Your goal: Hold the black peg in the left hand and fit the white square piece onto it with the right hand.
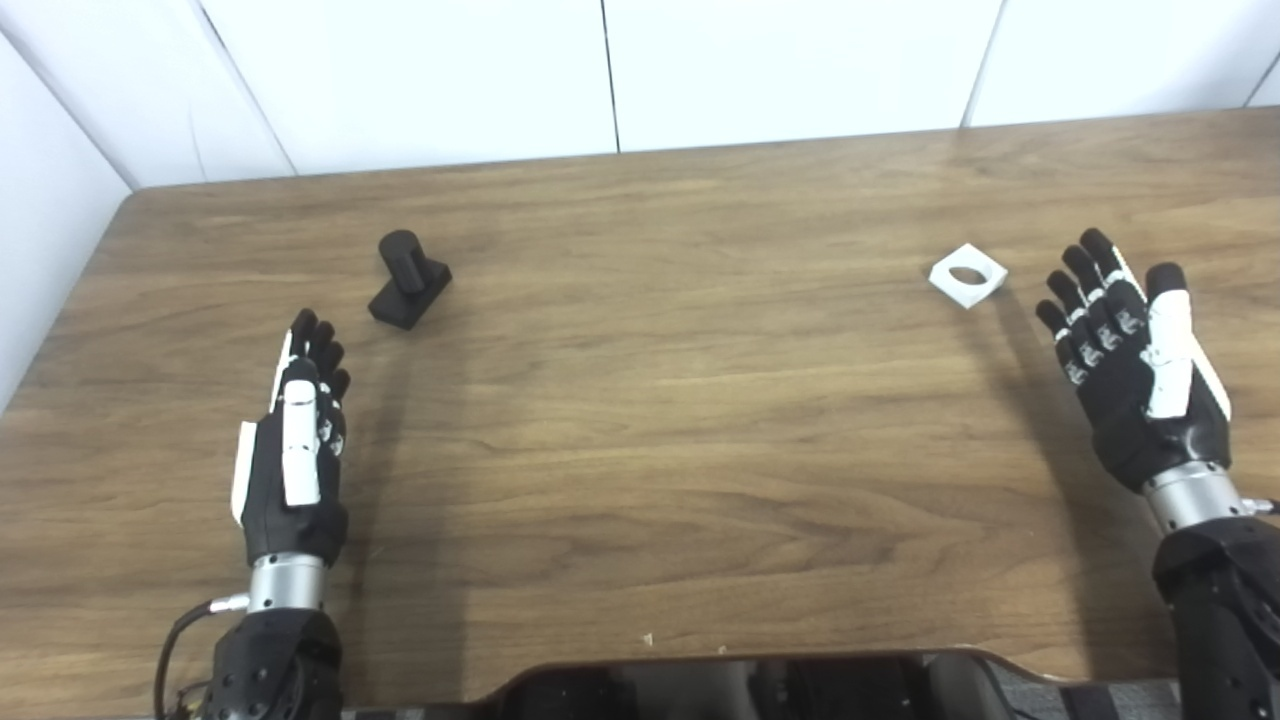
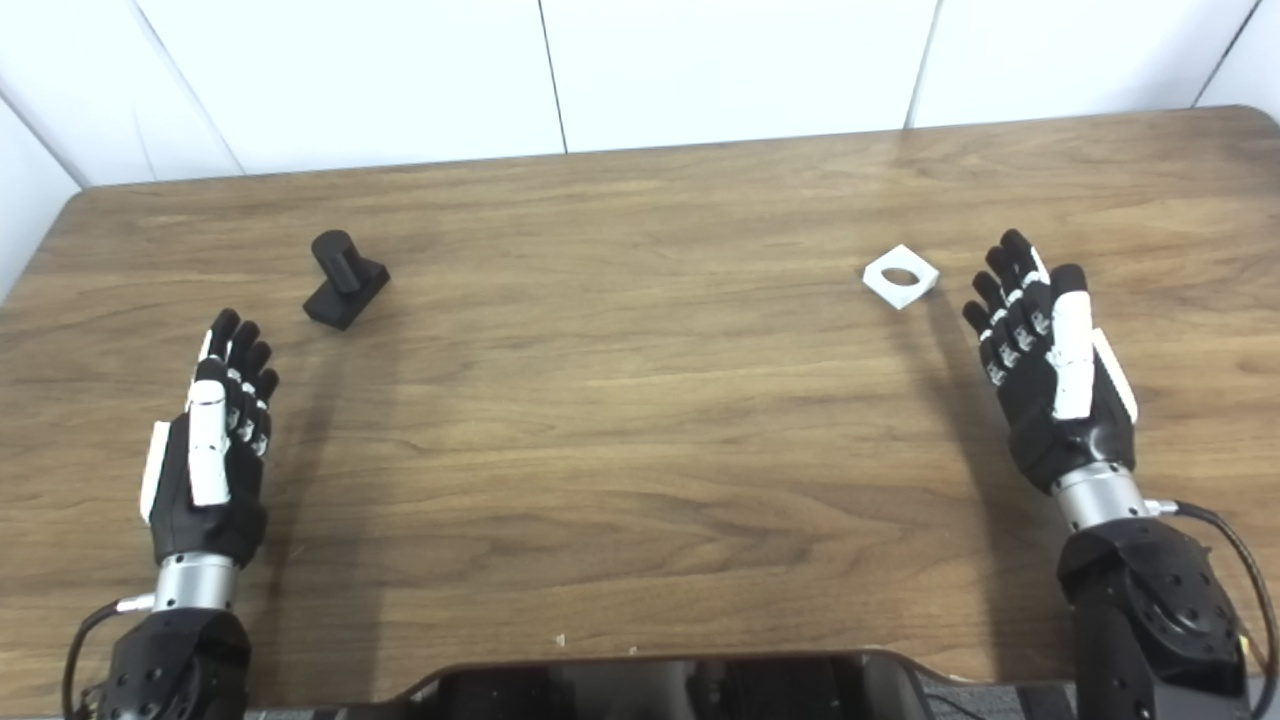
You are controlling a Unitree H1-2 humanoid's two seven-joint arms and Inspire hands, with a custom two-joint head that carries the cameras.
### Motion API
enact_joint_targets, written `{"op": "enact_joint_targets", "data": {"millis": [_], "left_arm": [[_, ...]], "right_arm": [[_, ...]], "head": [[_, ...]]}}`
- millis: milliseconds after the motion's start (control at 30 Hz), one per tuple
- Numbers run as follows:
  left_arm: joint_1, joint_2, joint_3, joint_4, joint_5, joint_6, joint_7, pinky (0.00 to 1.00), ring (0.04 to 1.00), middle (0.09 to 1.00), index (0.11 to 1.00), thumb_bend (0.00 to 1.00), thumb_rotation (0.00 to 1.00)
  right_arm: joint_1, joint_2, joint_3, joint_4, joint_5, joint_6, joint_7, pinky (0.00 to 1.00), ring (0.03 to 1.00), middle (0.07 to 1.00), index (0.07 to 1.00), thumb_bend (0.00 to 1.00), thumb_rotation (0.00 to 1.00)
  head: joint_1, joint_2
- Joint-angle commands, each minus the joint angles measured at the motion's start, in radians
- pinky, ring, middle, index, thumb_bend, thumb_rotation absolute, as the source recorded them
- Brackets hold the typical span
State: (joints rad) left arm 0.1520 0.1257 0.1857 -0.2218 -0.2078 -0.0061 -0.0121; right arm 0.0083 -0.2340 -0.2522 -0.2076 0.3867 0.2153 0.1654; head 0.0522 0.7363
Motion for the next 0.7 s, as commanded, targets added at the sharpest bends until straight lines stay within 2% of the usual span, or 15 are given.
{"op": "enact_joint_targets", "data": {"millis": [0, 167, 500, 633, 667], "left_arm": [[-0.001, -0.007, 0.002, -0.043, 0.004, -0.018, 0.003, 1.0, 1.0, 1.0, 1.0, 0.39, 0.96], [0.0, -0.007, 0.001, -0.047, 0.008, -0.011, 0.007, 1.0, 1.0, 1.0, 1.0, 0.41, 0.94], [0.001, -0.005, -0.001, -0.054, 0.005, -0.007, 0.004, 1.0, 1.0, 1.0, 1.0, 0.39, 0.94], [-0.008, 0.015, -0.014, -0.095, 0.114, 0.042, 0.03, 1.0, 1.0, 1.0, 1.0, 0.41, 0.95], [-0.012, 0.019, -0.014, -0.107, 0.136, 0.057, 0.035, 1.0, 1.0, 1.0, 1.0, 0.44, 0.89]], "right_arm": [[-0.041, -0.013, -0.003, -0.018, 0.015, -0.04, 0.013, 1.0, 1.0, 1.0, 0.984, 0.53, 1.0], [-0.042, -0.013, 0.0, -0.013, 0.014, -0.043, 0.018, 1.0, 1.0, 1.0, 0.987, 0.54, 1.0], [-0.043, -0.013, -0.002, -0.012, 0.014, -0.041, 0.017, 1.0, 1.0, 1.0, 0.983, 0.53, 1.0], [-0.042, -0.012, -0.002, -0.012, 0.011, -0.042, 0.015, 1.0, 1.0, 1.0, 0.983, 0.53, 1.0], [-0.042, -0.012, -0.002, -0.009, 0.012, -0.043, 0.017, 1.0, 1.0, 1.0, 0.982, 0.53, 1.0]], "head": [[0.0, 0.0], [0.001, -0.001], [0.006, -0.001], [0.013, -0.003], [0.014, -0.004]]}}
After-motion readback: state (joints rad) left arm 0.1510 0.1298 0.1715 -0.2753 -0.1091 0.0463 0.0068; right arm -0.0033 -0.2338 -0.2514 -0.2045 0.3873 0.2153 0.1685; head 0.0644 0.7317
